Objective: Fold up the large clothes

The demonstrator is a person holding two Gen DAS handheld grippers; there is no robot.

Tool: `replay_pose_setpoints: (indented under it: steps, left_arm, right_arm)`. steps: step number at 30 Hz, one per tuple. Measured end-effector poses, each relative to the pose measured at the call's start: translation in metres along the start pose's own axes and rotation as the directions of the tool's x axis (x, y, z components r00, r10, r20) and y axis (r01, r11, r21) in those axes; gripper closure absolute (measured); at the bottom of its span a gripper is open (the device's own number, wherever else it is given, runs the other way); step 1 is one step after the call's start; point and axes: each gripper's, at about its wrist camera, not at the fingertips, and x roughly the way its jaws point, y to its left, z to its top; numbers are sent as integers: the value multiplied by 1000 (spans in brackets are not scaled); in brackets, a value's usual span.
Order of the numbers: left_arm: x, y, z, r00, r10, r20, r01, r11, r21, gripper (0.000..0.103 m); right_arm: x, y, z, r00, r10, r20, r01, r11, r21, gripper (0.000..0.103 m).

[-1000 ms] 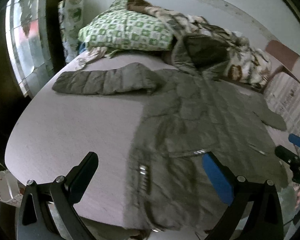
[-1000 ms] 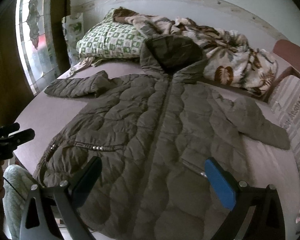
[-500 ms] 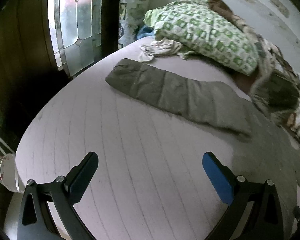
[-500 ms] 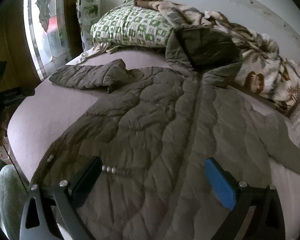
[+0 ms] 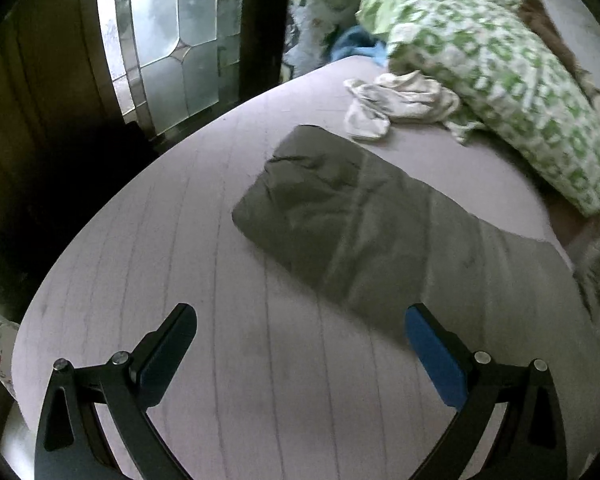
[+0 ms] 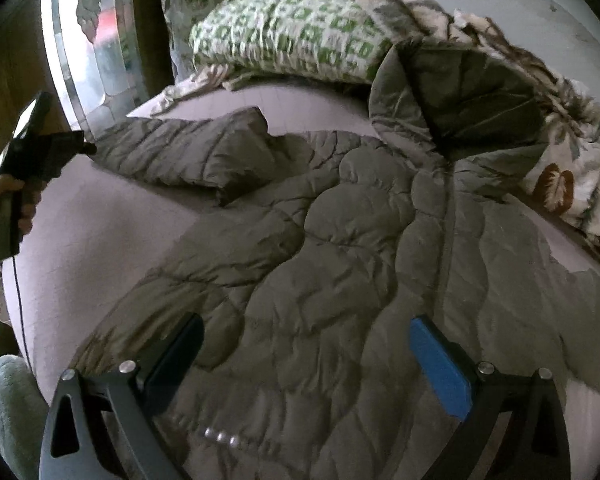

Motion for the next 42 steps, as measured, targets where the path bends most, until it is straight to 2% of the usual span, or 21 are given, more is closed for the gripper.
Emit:
replay_pose_setpoints:
  steps: [3,6,7,8,9,11,13,14,15,16,17,18,20,24,30,32,34,35,38,42]
  left_arm:
    - [18,2,15,1000,23,-7,-23,999,-27,0]
    - [34,-5,26,998,65,0,-65,998,9,0]
    - [41,-10,29,998,69,-4,-69,997,28,2]
    - [47,-13,30,998,64,-15,-64,997,40,10]
    - [54,-17,30,998,48,-36,-46,998,44,14]
    - [57,-23,29,997,81,-8,-81,995,53,14]
    - [59,-28,26,995,95,4,-95,993,76,19]
    - [58,-29,26,996,84,13,-85,993,83,33]
    - [55,-28,26,997,69,20,-71,993,90,60]
    - [52,-27,27,999,31,18,-33,995,92,75]
    - [49,-26,28,1000,-10,6,9,996,87,84]
    - [45,-24,28,1000,-13,7,13,996,87,87]
    - [35,-21,29,1000,-18,23,15,996,87,87]
    - [2,-5,36,995,-27,91,25,999,28,88]
    - [-44,-11,45,983,-22,182,5,996,89,88]
    - [-54,-19,47,980,-23,200,0,993,114,88]
    - [-62,-28,47,978,-37,207,9,991,130,88]
    - [-68,-34,46,975,-32,221,0,990,141,88]
    - [-84,-54,41,966,-43,253,-9,980,201,88]
    - [-112,-89,27,955,-96,281,14,960,280,88]
  right_arm:
    - [14,-1,10,1000,-2,-14,2,1000,-1,0]
    - [22,-1,20,1000,-9,-14,9,1000,-11,0]
    - [26,-1,24,1000,-5,-17,5,1000,-12,0]
    - [28,-1,27,1000,-1,-17,0,1000,-12,0]
    - [30,0,30,1000,-2,-15,1,1000,-14,0]
    - [34,0,35,1000,-12,-15,12,1000,-21,0]
    - [40,0,41,1000,-18,-16,17,999,-27,0]
    - [42,0,43,1000,-21,-17,20,999,-28,0]
    - [46,1,47,1000,-24,-18,23,999,-29,0]
    - [50,2,50,1000,-26,-18,25,999,-31,0]
    - [55,3,53,999,-29,-22,28,999,-34,0]
    - [59,4,56,999,-31,-25,30,999,-37,0]
    - [69,6,63,999,-32,-30,30,999,-39,0]
    - [92,1,81,998,-12,-62,13,1000,6,0]
    - [130,4,113,995,23,-96,-16,997,70,0]
    - [151,11,118,992,3,-128,5,998,62,0]
    - [181,21,119,980,-48,-195,51,999,12,0]
    - [184,22,119,980,-51,-193,54,999,6,0]
    - [165,14,120,987,-15,-159,21,999,36,0]
    - [114,-14,102,998,10,-70,-7,999,52,0]
